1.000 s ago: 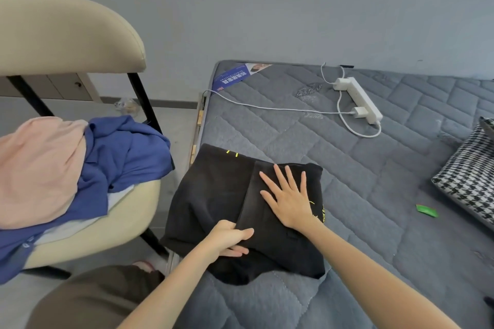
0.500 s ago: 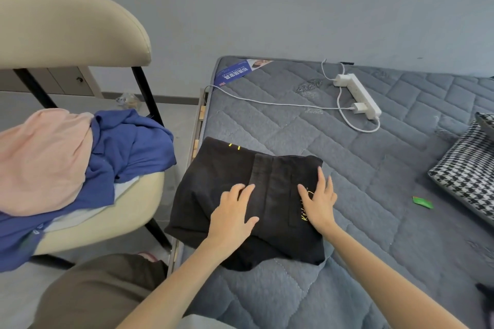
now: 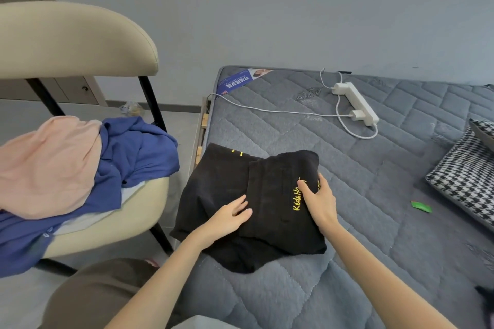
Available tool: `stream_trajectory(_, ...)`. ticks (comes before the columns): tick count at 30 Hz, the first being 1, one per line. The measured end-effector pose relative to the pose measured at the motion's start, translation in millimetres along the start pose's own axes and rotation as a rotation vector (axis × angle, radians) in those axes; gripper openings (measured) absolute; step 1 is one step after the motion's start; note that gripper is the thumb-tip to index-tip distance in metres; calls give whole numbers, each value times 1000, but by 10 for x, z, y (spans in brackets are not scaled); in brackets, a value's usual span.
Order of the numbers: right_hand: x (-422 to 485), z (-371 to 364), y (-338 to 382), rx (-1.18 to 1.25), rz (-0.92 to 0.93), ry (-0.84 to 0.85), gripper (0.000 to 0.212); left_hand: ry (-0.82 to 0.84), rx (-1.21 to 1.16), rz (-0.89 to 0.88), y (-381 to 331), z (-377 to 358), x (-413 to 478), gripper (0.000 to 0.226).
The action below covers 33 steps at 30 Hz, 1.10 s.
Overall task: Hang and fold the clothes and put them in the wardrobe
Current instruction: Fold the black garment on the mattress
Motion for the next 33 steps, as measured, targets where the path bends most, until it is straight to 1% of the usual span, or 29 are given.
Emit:
stream_trajectory(2, -127, -61, 280, -42, 94, 28, 76, -89, -291, 91, 16, 143, -22, 56)
stream_trajectory(3, -197, -127, 429, -53, 145, 55, 80, -124, -385, 103, 10, 226, -35, 54)
stream_trajectory(5, -333, -287, 693, -47, 223, 151, 80, -172, -492, 108, -19, 376, -75, 52)
stream_trajectory(7, -437, -536, 902, 4, 246, 327, 69, -230, -571, 110, -26, 542, -142, 53)
stream_trajectory(9, -490, -800, 992, 49, 230, 485, 51, -300, -680, 92, -47, 687, -225, 57)
stream_trajectory(11, -487, -1002, 997, -52, 289, 509, 40, -408, -812, 38, -59, 822, -301, 58)
stream_trajectory(13, -459, -1122, 936, -233, 409, 455, 39, -494, -894, 9, -32, 947, -387, 49)
stream_trajectory(15, -400, -1216, 847, -394, 510, 428, 45, -498, -847, 41, 47, 1027, -451, 36)
stream_trajectory(16, -376, -1264, 790, -471, 527, 446, 48, -487, -805, 83, 108, 1049, -475, 33)
stream_trajectory(18, -362, -1362, 632, -649, 477, 515, 55, -524, -724, 156, 286, 1096, -473, 31)
stream_trajectory(20, -368, -1439, 440, -833, 447, 534, 59, -606, -638, 204, 439, 1129, -454, 30)
stream_trajectory(21, -368, -1458, 360, -897, 454, 524, 61, -616, -538, 224, 509, 1127, -449, 31)
stream_trajectory(23, -362, -1476, 250, -943, 463, 519, 61, -612, -302, 282, 619, 1090, -482, 35)
stream_trajectory(24, -359, -1471, 227, -937, 464, 520, 61, -615, -225, 307, 671, 1066, -504, 36)
stream_trajectory(25, -357, -1469, 218, -905, 463, 512, 61, -609, -205, 326, 712, 1042, -520, 38)
stream_trajectory(26, -366, -1471, 219, -844, 462, 483, 62, -585, -238, 352, 735, 1023, -532, 41)
stream_trajectory(27, -375, -1475, 223, -752, 446, 430, 62, -558, -328, 390, 737, 1003, -541, 46)
stream_trajectory(28, -388, -1475, 232, -633, 392, 361, 64, -535, -454, 443, 724, 993, -553, 50)
stream_trajectory(30, -398, -1492, 241, -381, 199, 241, 69, -506, -646, 509, 671, 1000, -572, 53)
stream_trajectory(31, -399, -1524, 239, -293, 108, 225, 72, -494, -675, 512, 671, 1009, -567, 54)
stream_trajectory(33, -416, -1612, 249, -204, 3, 261, 74, -460, -654, 472, 651, 1000, -548, 53)
Point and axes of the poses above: each hand's wrist, its own x-axis towards the middle knuckle, its own z-axis out of the back of the hand, y = z × x, the point moved 3 cm from there along x, towards the middle knuckle, and after that the axes turned 13 degrees about -z, right-handed, at the moved point
